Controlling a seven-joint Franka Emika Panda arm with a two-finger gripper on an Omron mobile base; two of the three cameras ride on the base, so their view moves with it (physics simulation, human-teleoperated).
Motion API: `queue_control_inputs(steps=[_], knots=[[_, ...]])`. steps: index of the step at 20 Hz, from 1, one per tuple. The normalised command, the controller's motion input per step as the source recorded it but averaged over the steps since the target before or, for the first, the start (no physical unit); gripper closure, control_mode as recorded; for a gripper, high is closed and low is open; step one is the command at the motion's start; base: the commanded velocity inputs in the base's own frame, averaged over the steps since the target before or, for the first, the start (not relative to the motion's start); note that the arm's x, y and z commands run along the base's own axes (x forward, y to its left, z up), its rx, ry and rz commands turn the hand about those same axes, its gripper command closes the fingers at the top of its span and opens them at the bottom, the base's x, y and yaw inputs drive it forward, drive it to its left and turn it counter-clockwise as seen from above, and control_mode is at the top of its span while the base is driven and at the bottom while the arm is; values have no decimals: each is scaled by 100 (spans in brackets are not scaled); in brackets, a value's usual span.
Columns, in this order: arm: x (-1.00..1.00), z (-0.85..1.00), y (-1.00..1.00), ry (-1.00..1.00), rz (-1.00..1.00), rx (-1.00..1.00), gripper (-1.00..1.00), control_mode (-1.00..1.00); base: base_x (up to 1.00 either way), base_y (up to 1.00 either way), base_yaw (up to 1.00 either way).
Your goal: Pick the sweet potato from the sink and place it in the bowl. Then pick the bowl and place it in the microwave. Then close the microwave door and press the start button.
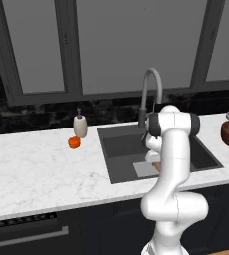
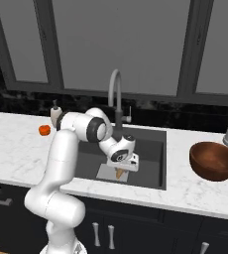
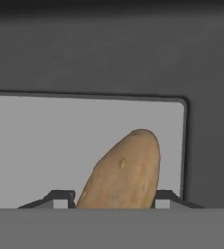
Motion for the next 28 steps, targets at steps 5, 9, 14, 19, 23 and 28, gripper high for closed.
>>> queue_control_inputs(steps=[5,9,14,19,23,28], knots=[[-22,35,-18,0,0,3,100,-100,0,0,0],[-24,38,-22,0,0,6,100,-100,0,0,0],[-17,50,-19,0,0,7,100,-100,0,0,0],[-28,74,-31,0,0,8,100,-100,0,0,0],[-36,85,-29,0,0,6,100,-100,0,0,0],[-34,100,-20,0,0,5,100,-100,0,0,0]])
